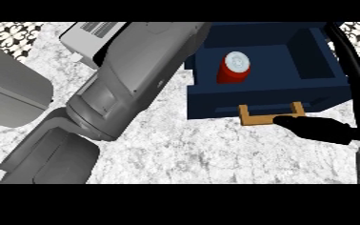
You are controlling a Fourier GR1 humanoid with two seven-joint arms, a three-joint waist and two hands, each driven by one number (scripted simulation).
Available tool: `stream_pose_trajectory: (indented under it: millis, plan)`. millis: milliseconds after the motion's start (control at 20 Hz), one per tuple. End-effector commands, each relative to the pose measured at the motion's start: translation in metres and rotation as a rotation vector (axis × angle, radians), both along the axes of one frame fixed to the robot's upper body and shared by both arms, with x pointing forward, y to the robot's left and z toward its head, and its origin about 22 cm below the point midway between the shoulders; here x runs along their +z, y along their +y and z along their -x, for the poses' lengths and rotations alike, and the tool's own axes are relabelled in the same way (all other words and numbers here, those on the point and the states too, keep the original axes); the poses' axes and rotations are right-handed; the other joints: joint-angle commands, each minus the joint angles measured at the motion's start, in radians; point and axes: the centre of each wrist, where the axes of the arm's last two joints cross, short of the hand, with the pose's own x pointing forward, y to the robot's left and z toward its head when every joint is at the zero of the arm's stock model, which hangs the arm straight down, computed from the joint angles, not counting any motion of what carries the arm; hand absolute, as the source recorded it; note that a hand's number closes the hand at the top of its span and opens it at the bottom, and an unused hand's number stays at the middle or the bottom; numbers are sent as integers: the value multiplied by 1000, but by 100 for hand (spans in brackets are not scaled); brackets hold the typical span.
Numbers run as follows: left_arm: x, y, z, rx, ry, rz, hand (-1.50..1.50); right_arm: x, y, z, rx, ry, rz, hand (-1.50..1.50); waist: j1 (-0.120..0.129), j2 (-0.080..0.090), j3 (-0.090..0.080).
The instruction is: Pick up the can, place it into the drawer and close the drawer
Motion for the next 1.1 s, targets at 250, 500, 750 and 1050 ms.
stream_pose_trajectory:
  millis: [250, 500, 750, 1050]
  plan:
    - [2, 6, -4, -12, 10, -22, -150, -59, 20, -45, -37, 52, 269, -150, 47, -14, -1]
    - [19, 9, -5, -15, -3, -21, -150, -75, 41, -91, -72, 25, 366, -150, 72, -12, -1]
    - [5, 18, -9, -1, 8, -10, -150, -101, 64, -120, -94, 15, 387, -150, 76, -13, -1]
    - [7, 46, -15, 13, 14, -11, -150, -120, 59, -145, -206, -4, 396, -150, 108, -24, -2]
